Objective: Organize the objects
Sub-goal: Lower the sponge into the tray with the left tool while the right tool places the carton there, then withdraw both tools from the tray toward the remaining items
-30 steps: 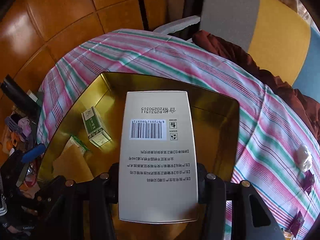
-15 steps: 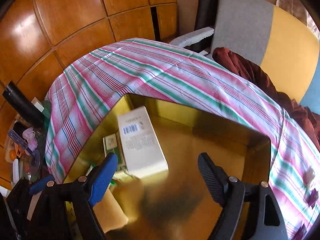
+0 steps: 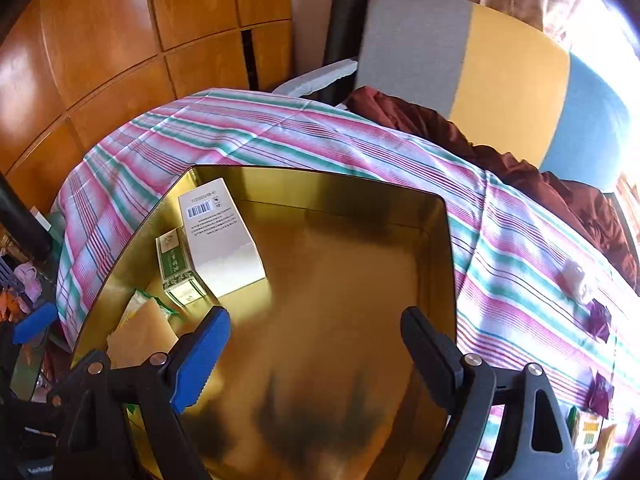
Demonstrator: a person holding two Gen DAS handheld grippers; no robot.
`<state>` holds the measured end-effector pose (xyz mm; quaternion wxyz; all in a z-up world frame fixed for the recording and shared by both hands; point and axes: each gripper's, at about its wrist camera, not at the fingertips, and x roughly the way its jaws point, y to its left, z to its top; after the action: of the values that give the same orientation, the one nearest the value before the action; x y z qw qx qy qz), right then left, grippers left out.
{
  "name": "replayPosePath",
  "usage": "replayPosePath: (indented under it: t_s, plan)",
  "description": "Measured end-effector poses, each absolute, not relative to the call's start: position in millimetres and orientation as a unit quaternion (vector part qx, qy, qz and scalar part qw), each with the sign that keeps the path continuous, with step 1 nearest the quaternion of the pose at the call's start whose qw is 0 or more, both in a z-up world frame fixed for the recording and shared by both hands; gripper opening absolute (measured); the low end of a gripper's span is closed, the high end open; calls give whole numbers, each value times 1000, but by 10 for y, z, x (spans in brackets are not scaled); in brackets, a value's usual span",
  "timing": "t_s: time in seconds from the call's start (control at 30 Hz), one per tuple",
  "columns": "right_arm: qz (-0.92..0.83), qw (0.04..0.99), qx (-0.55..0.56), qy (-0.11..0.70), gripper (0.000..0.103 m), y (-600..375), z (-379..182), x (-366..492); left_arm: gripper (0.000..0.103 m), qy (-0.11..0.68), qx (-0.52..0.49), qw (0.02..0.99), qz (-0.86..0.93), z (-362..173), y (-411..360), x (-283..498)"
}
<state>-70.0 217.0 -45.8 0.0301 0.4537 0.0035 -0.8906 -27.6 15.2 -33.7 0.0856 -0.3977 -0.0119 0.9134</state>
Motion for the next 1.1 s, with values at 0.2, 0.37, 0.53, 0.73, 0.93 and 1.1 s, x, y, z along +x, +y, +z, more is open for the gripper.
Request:
replayPosePath:
  t_s: [0.2,0.37,0.53,0.73,0.93,1.1]
  plan:
    - [-903,-2,429,-8,89,2312,-407,-467,99,-8,-387,81,918,-247,179,-225]
    - [-907,-19,421,-10,89,2452,-381,-301,100,-1,-378,83,922,-167,235,-180]
    - [-910,-37,413,-12,89,2571,-371,-155,100,6,-378,88,922,-142,323,-137]
    - [-911,-61,408,-11,89,2749,-385,-15,100,9,-379,92,921,-126,385,-113]
    - [-907,-84,412,-27,89,3025,-423,121,101,12,-377,104,920,-103,471,-91]
    - [-898,-114,423,-44,89,3354,-492,263,102,17,-382,114,917,-91,571,-92]
